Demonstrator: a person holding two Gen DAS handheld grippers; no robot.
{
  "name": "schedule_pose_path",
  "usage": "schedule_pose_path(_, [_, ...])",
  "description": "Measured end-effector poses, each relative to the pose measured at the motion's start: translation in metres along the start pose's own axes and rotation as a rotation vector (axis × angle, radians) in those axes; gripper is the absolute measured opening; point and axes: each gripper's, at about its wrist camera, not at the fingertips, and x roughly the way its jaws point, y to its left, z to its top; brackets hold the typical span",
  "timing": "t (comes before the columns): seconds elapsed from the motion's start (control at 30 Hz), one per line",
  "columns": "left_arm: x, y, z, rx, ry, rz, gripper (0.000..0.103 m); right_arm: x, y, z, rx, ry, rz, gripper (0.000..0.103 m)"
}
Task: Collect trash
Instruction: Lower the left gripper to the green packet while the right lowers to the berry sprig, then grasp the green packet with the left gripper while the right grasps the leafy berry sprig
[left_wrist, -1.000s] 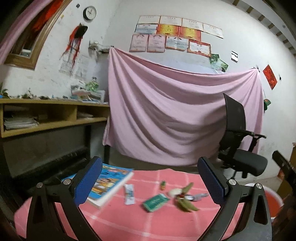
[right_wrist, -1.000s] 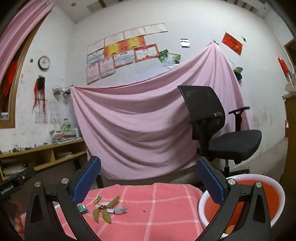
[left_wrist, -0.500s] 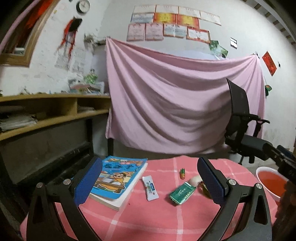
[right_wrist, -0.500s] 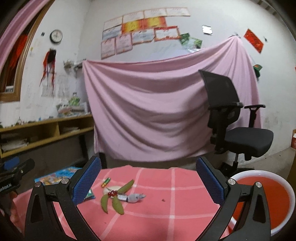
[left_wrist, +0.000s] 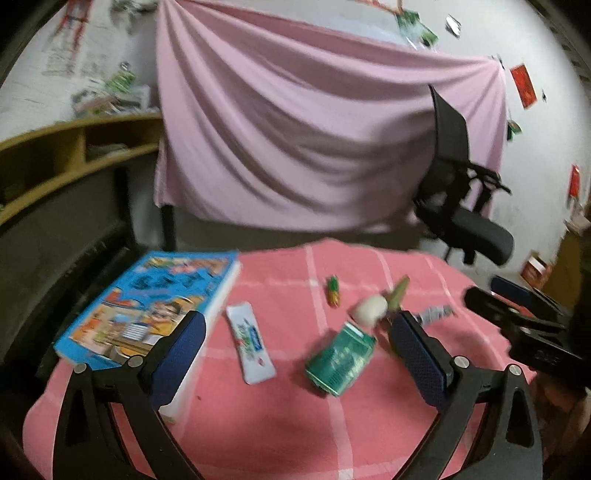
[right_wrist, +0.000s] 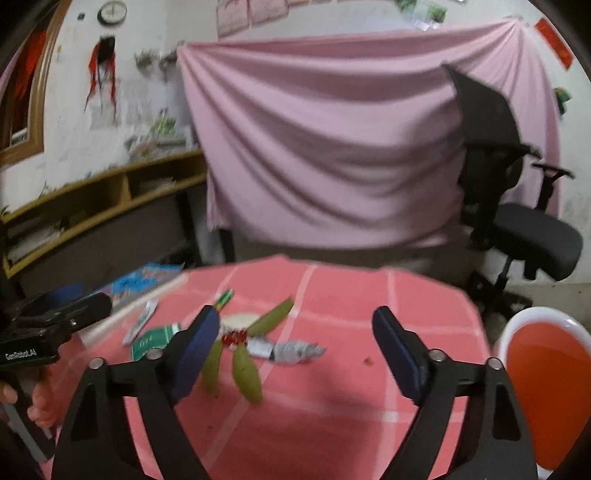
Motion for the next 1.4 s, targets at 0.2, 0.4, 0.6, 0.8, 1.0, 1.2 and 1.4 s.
schedule_pose_path(0.2, [0.017, -0.003, -0.003, -0.001, 0.095, -0.078, 0.067, 0.026, 0.008, 0.002, -0.037, 0.1, 0.09, 0.057])
schedule_pose_path(0.4, [0.025, -0.006, -0.003, 0.006, 0.158, -0.161, 0.066, 0.039, 0.013, 0.002, -0.055, 0.152, 0.152, 0.051])
schedule_pose_path(0.6, [0.043, -0.014, -0.003, 0.026, 0.251, -0.168, 0.049, 0.053, 0.016, 0.002, -0.061, 0.209, 0.193, 0.05])
schedule_pose_path(0.8, [0.051, -0.017, -0.001, 0.044, 0.286, -0.157, 0.039, 0.065, 0.023, 0.005, -0.084, 0.243, 0.207, 0.05])
schedule_pose_path(1.0, [0.045, -0.002, -0.003, -0.029, 0.265, -0.138, 0.037, 0.074, 0.025, 0.003, -0.096, 0.28, 0.203, 0.021])
schedule_pose_path(1.2, [0.026, 0.01, 0.002, -0.113, 0.18, -0.124, 0.036, 0.063, 0.021, 0.002, -0.094, 0.234, 0.181, 0.01])
schedule_pose_path(1.4, [0.007, 0.004, 0.004, -0.146, 0.067, -0.109, 0.036, 0.039, 0.02, 0.004, -0.093, 0.117, 0.168, 0.01])
